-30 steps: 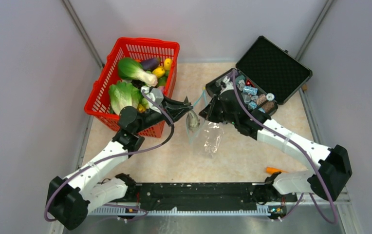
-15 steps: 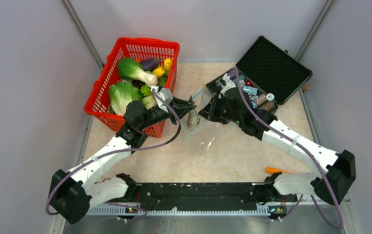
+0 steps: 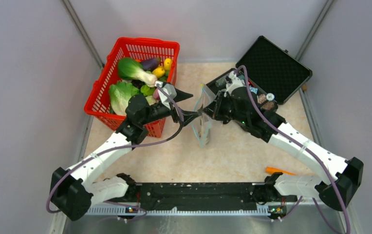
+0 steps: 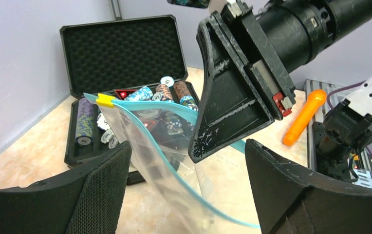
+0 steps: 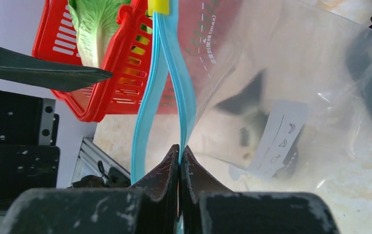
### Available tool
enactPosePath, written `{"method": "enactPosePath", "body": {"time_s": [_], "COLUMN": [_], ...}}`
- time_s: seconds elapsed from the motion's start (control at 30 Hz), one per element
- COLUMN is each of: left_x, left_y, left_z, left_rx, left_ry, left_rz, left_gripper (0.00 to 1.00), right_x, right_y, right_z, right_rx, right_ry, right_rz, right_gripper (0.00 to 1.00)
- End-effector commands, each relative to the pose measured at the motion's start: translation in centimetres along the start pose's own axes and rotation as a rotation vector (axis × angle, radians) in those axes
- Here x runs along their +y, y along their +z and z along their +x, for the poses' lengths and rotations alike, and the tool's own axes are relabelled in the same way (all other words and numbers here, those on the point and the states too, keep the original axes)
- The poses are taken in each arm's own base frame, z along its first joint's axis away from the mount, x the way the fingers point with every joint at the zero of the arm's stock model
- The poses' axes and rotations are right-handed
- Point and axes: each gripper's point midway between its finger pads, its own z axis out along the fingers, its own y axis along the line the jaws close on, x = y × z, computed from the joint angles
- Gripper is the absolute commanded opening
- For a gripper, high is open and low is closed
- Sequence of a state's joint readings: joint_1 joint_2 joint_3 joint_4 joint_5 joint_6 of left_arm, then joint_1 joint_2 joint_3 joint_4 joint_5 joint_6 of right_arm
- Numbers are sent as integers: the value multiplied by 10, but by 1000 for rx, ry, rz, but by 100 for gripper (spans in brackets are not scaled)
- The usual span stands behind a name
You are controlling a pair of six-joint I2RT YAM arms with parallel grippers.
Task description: Place the food in the zip-top bag and seal the zipper
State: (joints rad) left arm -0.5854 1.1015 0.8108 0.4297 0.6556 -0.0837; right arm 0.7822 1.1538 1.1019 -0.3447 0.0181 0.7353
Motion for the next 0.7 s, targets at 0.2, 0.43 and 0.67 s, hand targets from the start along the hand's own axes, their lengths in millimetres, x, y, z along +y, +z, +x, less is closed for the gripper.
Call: {"method": "enactPosePath", "body": {"time_s": [0.2,0.43,0.67], "left_x": [22,14,7], "left_y": [-15,-13,0], "left_z": [-20,5,8], "left_rx": [84,205,223], "left_ry": [-48,-166,-296], "left_rz": [-198,-161,-108], "left_gripper": [91,91,88], "right_x": [23,12,-7], "right_y": [-11,7,22], "right_z": [-34,-27,-21], "right_rx": [-117,-93,-80], "right_ry": [-20,-19,-12], "right_rz": [-82,-27,62], "right_gripper": [0,0,0]}}
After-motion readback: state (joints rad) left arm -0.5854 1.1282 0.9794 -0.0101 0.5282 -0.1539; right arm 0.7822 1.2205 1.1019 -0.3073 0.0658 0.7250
